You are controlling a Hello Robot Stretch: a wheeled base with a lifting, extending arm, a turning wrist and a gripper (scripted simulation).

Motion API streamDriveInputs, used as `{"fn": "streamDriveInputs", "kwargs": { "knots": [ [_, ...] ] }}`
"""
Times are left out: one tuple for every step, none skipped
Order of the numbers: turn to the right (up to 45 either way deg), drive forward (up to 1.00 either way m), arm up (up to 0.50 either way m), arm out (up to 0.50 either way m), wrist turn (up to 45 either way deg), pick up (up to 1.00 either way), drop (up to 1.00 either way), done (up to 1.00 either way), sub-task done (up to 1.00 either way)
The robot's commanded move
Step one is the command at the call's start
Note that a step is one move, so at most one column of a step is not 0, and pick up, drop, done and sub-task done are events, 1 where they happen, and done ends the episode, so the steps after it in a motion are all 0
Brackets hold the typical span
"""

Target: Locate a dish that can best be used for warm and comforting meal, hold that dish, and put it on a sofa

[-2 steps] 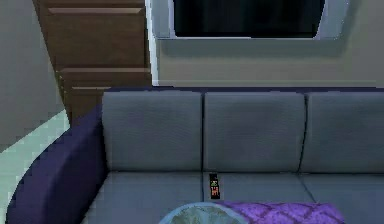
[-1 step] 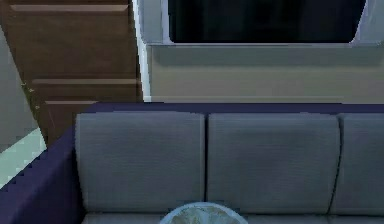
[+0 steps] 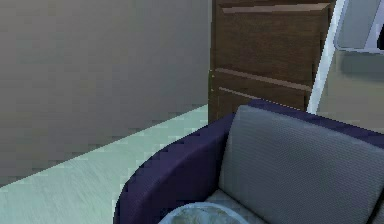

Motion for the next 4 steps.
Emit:
{"fn": "streamDriveInputs", "kwargs": {
  "knots": [
    [0.0,0.00,0.00,0.36,0.0,0.00,0.00,0.00,0.00],
    [0.0,0.00,0.00,0.00,45.0,0.00,0.00,0.00,0.00],
    [0.0,0.00,0.00,0.00,45.0,0.00,0.00,0.00,0.00],
    [0.0,0.00,0.00,0.00,39.0,0.00,0.00,0.00,0.00]
  ]
}}
